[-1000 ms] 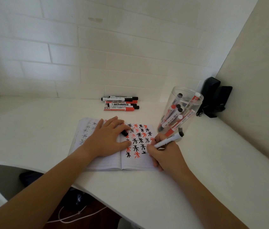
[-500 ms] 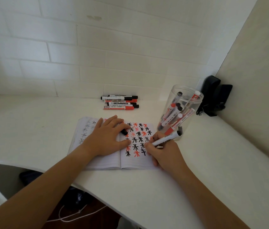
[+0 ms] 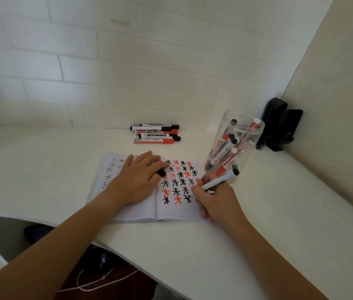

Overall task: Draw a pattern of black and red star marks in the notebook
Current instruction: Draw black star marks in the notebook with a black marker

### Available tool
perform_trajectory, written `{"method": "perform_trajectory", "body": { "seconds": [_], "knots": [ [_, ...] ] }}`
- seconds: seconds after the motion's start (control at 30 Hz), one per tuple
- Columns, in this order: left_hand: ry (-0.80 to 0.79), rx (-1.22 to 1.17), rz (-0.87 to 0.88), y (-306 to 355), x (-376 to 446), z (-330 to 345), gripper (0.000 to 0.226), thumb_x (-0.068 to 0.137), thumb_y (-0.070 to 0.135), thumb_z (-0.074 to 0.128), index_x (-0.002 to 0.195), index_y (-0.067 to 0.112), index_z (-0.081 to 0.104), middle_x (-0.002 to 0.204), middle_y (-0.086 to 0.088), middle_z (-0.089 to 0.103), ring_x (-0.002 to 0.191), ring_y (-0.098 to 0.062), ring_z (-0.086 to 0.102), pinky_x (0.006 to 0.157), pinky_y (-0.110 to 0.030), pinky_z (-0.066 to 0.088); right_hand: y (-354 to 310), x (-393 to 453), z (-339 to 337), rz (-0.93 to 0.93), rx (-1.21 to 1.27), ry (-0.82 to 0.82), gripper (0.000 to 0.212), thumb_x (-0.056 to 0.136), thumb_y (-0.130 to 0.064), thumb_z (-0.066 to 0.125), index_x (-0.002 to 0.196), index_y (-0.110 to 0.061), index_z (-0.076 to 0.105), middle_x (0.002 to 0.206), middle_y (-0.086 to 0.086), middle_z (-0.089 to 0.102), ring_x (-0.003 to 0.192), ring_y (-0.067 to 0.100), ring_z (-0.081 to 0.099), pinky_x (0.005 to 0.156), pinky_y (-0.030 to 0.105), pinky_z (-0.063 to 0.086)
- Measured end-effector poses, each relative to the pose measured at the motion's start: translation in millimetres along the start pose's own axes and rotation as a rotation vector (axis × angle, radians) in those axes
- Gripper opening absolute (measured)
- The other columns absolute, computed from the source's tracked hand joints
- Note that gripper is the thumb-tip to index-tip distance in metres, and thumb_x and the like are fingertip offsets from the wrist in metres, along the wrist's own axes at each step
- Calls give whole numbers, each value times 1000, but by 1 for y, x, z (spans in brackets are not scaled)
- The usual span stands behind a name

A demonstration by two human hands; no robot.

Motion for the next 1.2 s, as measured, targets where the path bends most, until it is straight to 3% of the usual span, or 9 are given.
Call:
{"method": "perform_trajectory", "body": {
  "seconds": [0.23,0.3,0.37,0.43,0.57,0.67,0.83,1.0,1.2],
  "knots": [
    [55,-85,11,1,-2,-4,54,96,41,23,144,42,47,154,15,39,152,-9,14,124,-50,3,0,0,8,-10,30,-123,20,94,-7,64,90,6,50,60,8,56,39,13,46,39,18,37],
    [116,-127,55,1,-2,-7,44,99,34,34,135,36,58,145,12,51,147,-12,29,123,-51,17,-1,0,7,-22,46,-124,20,95,-8,64,90,5,51,60,8,57,39,13,47,39,18,37],
    [206,-154,135,5,-3,-14,34,96,27,46,122,27,68,129,8,61,128,-13,49,111,-47,38,-4,-1,4,-47,85,-97,21,98,-13,65,89,1,52,60,6,58,39,15,47,39,19,36],
    [270,-176,185,8,-5,-19,25,95,20,58,115,25,72,118,7,63,113,-13,53,99,-41,46,-7,0,0,-81,137,-48,24,99,-21,68,89,-4,54,60,4,61,39,16,47,39,21,37],
    [290,-201,272,17,-8,-23,24,95,16,65,115,29,69,108,12,61,105,-9,50,91,-31,44,-11,1,-4,-116,248,-10,28,95,-29,74,91,-10,55,57,9,56,40,18,44,39,24,38],
    [252,-252,300,21,-11,-25,23,98,17,63,115,32,68,107,17,63,105,-5,52,90,-24,43,-18,-1,-1,-178,277,-47,14,96,-28,73,94,-21,61,60,20,62,40,25,49,40,25,40],
    [220,-286,282,24,-13,-26,24,97,16,63,116,32,66,107,19,63,107,1,52,90,-17,40,-22,0,0,-220,341,-46,7,102,-22,64,96,-24,64,88,11,75,47,29,61,40,27,45],
    [217,-278,329,27,-14,-26,25,96,14,65,116,28,66,105,17,62,105,-3,52,90,-24,44,-22,3,7,-239,273,-52,9,102,-22,65,95,-28,64,87,9,75,48,29,62,41,30,46],
    [217,-282,356,29,-15,-27,25,97,13,63,115,29,65,104,17,58,104,-4,51,90,-30,45,-19,7,8,-253,259,-78,6,99,-21,69,98,-27,67,81,19,72,52,29,64,46,34,49]
  ]
}}
Point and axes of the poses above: each hand's wrist, its own x-axis towards the middle knuckle, its own z-axis out of the palm, y = z × x, the point moved 6 cm from there along x, towards the middle knuckle
